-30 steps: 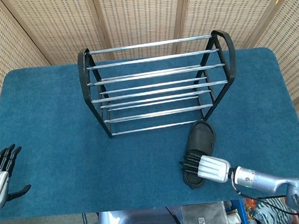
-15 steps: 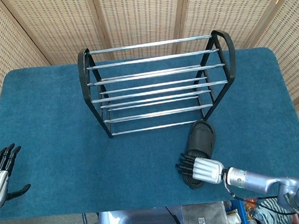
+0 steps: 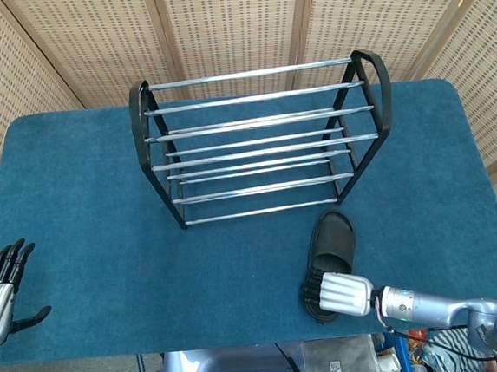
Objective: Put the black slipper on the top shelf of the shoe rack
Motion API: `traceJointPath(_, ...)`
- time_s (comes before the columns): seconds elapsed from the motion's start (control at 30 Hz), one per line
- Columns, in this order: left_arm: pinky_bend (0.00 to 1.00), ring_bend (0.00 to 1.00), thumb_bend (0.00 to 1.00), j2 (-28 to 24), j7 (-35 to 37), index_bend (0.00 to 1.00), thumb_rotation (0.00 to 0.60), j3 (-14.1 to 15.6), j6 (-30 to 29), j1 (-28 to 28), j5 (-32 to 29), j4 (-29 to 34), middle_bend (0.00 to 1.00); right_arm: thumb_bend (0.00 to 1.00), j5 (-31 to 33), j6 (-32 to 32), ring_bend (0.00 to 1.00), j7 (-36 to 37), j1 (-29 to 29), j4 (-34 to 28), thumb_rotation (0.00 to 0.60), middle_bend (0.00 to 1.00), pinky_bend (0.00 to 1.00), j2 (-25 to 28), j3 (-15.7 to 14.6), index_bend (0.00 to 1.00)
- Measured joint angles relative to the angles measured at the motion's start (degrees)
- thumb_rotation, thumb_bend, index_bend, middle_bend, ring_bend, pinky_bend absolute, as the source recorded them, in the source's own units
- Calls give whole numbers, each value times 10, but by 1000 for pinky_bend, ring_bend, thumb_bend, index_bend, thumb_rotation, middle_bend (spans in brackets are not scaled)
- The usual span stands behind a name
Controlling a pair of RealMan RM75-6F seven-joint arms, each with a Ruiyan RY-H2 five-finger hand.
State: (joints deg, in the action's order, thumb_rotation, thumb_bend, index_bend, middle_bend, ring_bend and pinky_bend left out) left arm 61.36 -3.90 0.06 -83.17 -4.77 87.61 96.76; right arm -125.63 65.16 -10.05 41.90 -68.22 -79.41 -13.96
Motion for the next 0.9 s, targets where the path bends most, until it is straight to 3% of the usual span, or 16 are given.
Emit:
traceJointPath(0.53, 0, 0, 163, 1, -6, 0, 600, 3, -3, 1, 4, 3, 0, 755, -82, 138, 291, -79, -9, -51, 600, 455, 294, 83, -18, 515)
traceJointPath(0.7, 0, 0, 163, 2, -11, 0, 600, 2, 0, 0, 0, 3, 0, 756, -108, 182, 292, -103, -1, -76, 600, 458, 294, 118, -5, 515)
traceJointPath(0.9, 0, 0, 163, 3, -15, 0, 600, 1, 4, -2, -4, 5, 0, 755, -93, 184, 292, -92, 19, -91, 600, 460, 294, 148, 26, 515)
